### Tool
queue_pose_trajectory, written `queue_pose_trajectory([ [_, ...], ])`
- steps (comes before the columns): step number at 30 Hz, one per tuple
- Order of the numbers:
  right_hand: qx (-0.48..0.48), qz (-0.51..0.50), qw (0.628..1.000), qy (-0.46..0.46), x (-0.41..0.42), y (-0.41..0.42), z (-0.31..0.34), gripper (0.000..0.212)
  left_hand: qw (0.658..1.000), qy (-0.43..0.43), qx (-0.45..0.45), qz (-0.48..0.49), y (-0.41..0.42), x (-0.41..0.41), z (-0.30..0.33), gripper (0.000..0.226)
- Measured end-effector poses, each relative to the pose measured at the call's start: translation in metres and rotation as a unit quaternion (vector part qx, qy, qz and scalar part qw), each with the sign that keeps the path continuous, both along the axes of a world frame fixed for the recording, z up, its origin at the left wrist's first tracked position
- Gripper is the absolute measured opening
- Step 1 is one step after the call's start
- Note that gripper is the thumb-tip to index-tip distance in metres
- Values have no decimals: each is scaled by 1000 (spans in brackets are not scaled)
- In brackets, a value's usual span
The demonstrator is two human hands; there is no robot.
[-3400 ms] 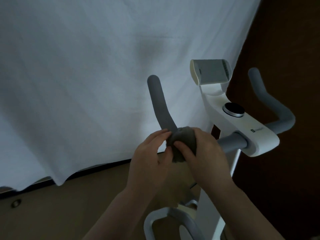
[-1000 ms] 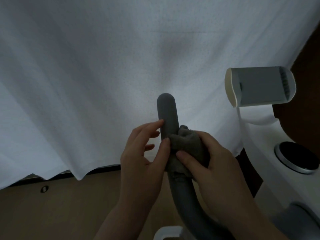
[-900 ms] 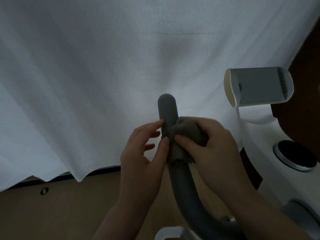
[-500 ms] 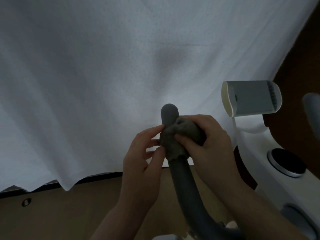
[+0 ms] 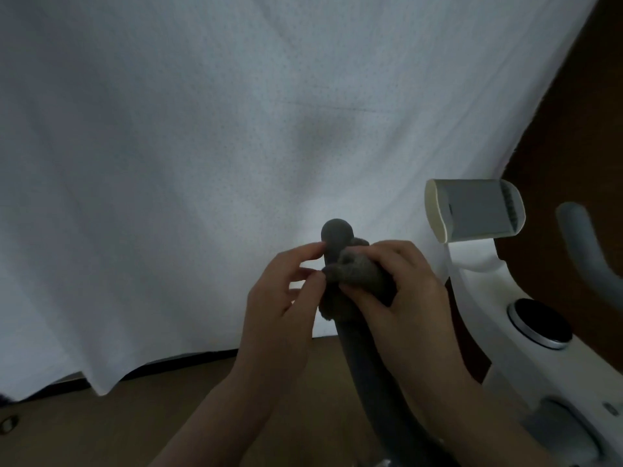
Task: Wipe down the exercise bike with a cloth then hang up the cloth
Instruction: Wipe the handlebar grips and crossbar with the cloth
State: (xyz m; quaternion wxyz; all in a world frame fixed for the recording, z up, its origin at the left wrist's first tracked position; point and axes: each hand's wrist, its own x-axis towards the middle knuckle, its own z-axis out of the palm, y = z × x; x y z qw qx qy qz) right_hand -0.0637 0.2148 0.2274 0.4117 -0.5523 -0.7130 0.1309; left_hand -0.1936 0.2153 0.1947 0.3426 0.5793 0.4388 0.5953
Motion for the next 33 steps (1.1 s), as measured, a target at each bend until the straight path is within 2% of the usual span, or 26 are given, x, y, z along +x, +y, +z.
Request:
queue_pose_trajectory([
  [4, 67, -42, 997, -15, -9, 31, 21, 20, 1000, 7, -10, -9, 4, 0, -1, 32],
  [8, 51, -49, 997, 20, -8, 17, 9, 18, 1000, 9, -4, -26, 5, -5, 0, 36],
  [13, 44, -58, 997, 18, -1, 17, 7, 18, 998, 38, 16, -52, 1, -8, 0, 28],
  [16, 54, -47, 997, 3, -6, 32, 20, 18, 998, 36, 3, -43, 1, -8, -1, 39],
  [20, 81, 15, 994, -68, 1, 33, 24, 17, 999, 26, -10, -38, -1, -7, 0, 38],
  [24, 34, 103, 987, -121, 3, 59, 45, 27, 1000, 2, -18, -3, 2, -3, 5, 33],
  [26, -29, 150, 984, -88, 1, 70, 55, 36, 999, -5, -21, 23, 6, -2, 8, 31],
  [28, -85, 192, 977, -28, 2, 78, 58, 36, 999, 3, -21, 42, 9, 0, 10, 33],
  [31, -91, 228, 969, -7, 13, 82, 55, 25, 997, 34, -14, 68, 5, 1, 8, 34],
  [33, -92, 257, 962, 16, 27, 80, 52, 25, 995, 54, -10, 83, -1, 1, 7, 31],
])
